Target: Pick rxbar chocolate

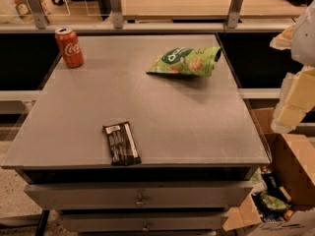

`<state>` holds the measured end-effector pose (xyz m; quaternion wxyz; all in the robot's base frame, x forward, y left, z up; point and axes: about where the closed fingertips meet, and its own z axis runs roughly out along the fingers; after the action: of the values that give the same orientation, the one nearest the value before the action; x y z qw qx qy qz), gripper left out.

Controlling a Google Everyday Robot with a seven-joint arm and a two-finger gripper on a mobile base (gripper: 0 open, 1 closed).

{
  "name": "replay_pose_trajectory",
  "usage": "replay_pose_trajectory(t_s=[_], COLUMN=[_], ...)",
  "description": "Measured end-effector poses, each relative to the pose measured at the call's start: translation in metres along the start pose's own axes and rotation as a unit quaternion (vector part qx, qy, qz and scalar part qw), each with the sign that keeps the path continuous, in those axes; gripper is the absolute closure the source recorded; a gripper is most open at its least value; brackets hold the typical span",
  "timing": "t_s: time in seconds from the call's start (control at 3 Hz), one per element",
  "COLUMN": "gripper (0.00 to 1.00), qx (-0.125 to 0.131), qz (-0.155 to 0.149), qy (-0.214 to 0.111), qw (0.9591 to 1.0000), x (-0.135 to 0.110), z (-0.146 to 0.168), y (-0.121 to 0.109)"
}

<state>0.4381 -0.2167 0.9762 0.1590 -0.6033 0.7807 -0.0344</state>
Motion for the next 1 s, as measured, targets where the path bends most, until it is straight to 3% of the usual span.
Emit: replay_pose_trajectory(t_s=[0.33,0.67,1.0], gripper=[0.0,0.0,0.0], qx=[0.0,0.008,0.016], qz=[0.0,-0.029,-0.093], qy=[0.0,0.008,0.011], qw=[1.0,0.9995,0.9954], x=[0.0,-0.011,-0.04], z=[0.0,0.011,0.042], y=[0.0,-0.004,-0.016])
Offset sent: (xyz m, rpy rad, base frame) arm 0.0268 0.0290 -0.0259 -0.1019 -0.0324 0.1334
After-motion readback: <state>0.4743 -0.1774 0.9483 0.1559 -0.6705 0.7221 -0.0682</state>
